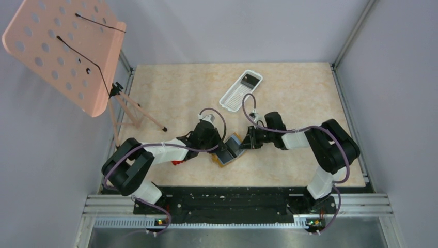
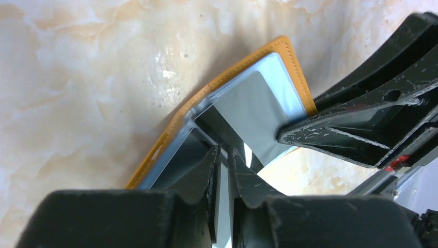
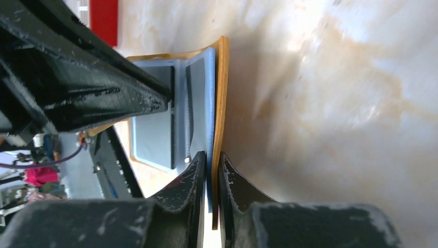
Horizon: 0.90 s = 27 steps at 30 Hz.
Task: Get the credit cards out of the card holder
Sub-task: Remove the credit card from the card holder.
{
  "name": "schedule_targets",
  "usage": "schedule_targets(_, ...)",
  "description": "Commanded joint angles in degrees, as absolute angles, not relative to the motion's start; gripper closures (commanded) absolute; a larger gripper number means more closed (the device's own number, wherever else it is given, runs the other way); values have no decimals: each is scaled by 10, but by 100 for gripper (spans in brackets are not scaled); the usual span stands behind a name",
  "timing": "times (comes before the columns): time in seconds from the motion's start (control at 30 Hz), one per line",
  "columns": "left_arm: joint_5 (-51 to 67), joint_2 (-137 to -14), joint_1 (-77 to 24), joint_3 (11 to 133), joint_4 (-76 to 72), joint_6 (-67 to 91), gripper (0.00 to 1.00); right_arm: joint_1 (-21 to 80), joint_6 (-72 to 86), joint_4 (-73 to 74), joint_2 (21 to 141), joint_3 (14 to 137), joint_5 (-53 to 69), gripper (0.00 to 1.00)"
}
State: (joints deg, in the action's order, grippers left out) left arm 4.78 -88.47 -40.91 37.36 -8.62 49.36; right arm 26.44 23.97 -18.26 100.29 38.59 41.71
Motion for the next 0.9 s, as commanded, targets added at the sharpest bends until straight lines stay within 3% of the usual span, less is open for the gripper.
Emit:
schedule_targets(0.0, 42, -834, -408, 345, -96, 519, 83, 261, 326, -321, 952, 315, 420, 94)
schedule_targets(0.1, 60, -818, -408, 321, -123, 545, 78, 261, 372, -385, 935, 273, 414, 100)
schedule_targets(0.77, 100, -852, -437, 281, -242, 598, 72, 261, 554, -580, 890, 136, 339, 100)
schedule_targets(0.87, 92, -855, -442, 283, -236, 599, 72, 262, 581, -603, 888, 114, 331, 87)
